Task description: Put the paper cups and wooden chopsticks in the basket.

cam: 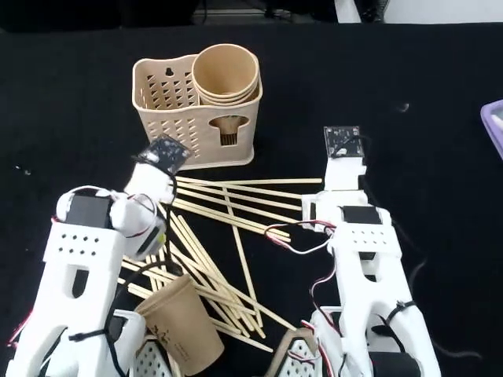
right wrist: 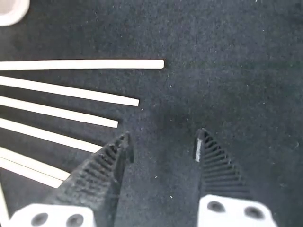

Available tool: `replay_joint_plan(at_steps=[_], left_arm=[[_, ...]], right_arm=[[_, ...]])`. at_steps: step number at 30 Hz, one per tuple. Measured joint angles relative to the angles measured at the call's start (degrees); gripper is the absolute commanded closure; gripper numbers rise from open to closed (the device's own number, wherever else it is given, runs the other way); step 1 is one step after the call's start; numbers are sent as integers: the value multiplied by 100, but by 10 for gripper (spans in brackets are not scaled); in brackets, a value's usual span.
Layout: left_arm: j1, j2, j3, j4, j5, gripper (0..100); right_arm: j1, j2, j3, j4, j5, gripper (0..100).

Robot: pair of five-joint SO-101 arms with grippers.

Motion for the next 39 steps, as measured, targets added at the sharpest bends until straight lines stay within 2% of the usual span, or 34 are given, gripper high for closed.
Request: replay_joint_plan(at_steps=[4,7,16,25,29,39], left_arm=[[79,0,-325,668,-457,822],[325,0,-747,1222,-484,822],[1442,0,-932,1776,738,821],[2769,0,-492,1837,941,821],[3103,9,-484,1837,949,821],[3059,9,-967,1837,923,821]], right_arm=[[0,0,0,0,0,779],[0,0,0,0,0,779],[0,0,0,0,0,779],[0,0,0,0,0,779],[0,0,0,0,0,779],[0,0,0,-88,0,779]])
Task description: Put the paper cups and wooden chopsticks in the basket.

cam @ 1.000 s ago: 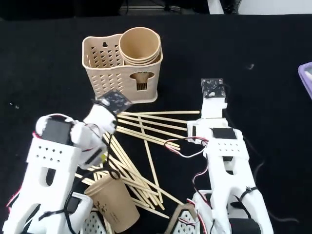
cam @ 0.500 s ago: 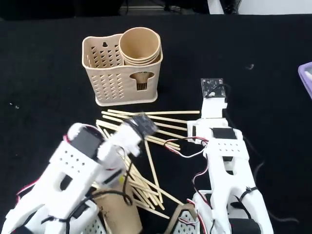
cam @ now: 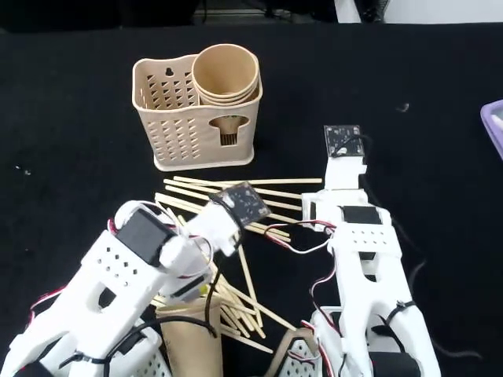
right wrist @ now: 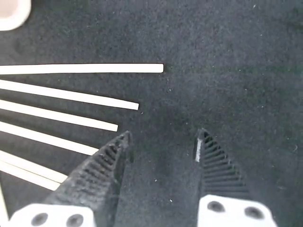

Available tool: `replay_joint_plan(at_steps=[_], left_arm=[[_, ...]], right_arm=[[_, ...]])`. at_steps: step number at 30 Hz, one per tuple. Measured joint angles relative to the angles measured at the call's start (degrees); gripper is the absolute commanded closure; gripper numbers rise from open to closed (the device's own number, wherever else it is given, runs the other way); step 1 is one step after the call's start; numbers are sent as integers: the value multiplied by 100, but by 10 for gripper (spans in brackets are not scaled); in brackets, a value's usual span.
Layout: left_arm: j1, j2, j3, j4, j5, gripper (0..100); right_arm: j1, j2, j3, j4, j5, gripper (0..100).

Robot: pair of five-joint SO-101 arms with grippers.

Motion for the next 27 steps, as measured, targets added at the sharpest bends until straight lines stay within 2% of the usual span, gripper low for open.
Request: replay_joint_plan(at_steps=[5,11,18,23,27], left_arm=[[264,0,149,0,-624,821],[932,-62,457,-9,-879,821],[1029,-70,484,-18,-888,821],[1029,-70,448,-18,-888,822],[1187,0,105,-18,-404,822]], right_arm=[[35,0,0,0,0,779],[35,0,0,0,0,779],[334,0,0,0,0,779],[835,0,0,0,0,779],[1143,0,0,0,-158,779]])
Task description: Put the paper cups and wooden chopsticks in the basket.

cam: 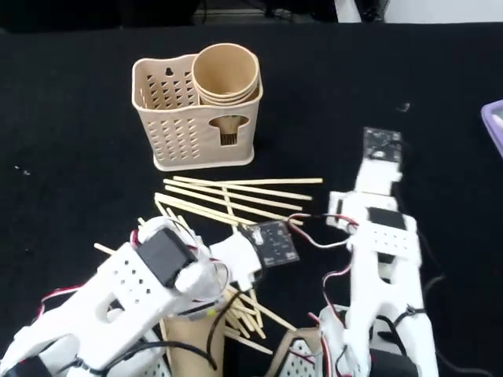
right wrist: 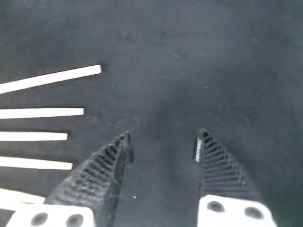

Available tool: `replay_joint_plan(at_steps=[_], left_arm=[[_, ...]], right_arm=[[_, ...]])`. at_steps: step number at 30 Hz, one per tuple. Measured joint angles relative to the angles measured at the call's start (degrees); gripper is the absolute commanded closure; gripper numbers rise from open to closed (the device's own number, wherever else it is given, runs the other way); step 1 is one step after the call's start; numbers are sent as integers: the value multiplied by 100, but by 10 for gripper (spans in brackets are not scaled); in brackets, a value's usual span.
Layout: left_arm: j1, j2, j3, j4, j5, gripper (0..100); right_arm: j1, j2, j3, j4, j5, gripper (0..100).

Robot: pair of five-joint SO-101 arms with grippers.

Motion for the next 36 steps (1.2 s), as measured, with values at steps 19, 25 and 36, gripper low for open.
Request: replay_joint_plan(at_steps=[19,25,36], left_arm=[[1196,9,-62,18,-9,822],[1213,-484,-105,18,-9,822],[1222,-2110,457,53,-211,770]], right_arm=[[53,0,0,0,-70,779],[97,0,0,0,-105,779],[264,0,0,0,-105,779]])
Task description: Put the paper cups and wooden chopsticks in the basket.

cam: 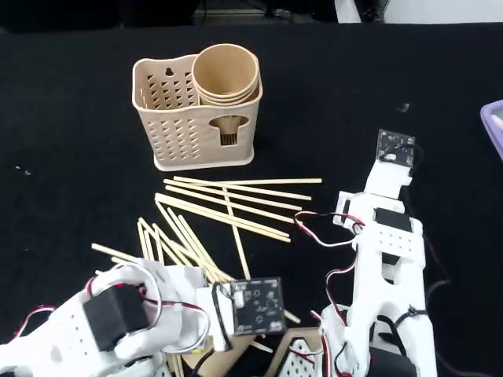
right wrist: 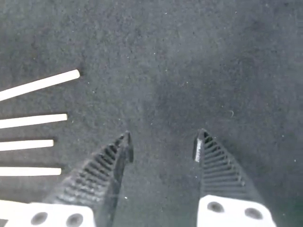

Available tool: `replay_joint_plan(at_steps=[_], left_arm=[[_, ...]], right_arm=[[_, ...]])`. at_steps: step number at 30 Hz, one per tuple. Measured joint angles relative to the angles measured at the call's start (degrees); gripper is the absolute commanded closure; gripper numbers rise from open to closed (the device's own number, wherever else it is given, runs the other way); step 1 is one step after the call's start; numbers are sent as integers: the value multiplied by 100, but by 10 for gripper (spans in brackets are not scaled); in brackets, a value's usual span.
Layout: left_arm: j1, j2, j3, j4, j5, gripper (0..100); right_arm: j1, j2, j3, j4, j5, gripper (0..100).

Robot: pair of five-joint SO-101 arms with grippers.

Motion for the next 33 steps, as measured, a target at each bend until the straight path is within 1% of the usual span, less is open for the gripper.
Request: replay_joint_plan(at_steps=[2,4,6,9,12,13,15,17,18,21,23,25,29,33], left_arm=[[0,-97,79,9,-158,727],[-9,-35,97,9,-246,733],[-44,-123,158,-167,-264,740],[-492,-97,369,-659,-264,741],[-1240,-79,800,-1363,-273,741],[-1591,-97,941,-1556,-299,741],[-2321,-105,1099,-1820,-316,739],[-3051,-114,1178,-1846,-316,740],[-3244,-114,1222,-1793,-316,740],[-3156,-114,1407,-1670,-308,740],[-2857,-114,1486,-1670,-264,739],[-2514,-114,1530,-1767,26,737],[-2101,-114,1530,-2277,923,735],[-1969,-105,1530,-3103,1705,735]], right_arm=[[0,0,0,0,0,779],[0,0,0,0,0,779],[0,0,0,0,0,779],[0,0,0,0,0,780],[0,0,-35,26,0,780],[0,0,-123,149,0,780],[-97,0,-501,624,88,780],[-273,0,-1002,1354,387,780],[-343,0,-1257,1714,484,780],[-527,0,-1776,2444,695,780],[-545,0,-2004,2760,985,780],[-440,0,-2251,3121,1275,780],[448,0,-2602,3481,1705,780],[1415,0,-2637,3534,1978,780]])
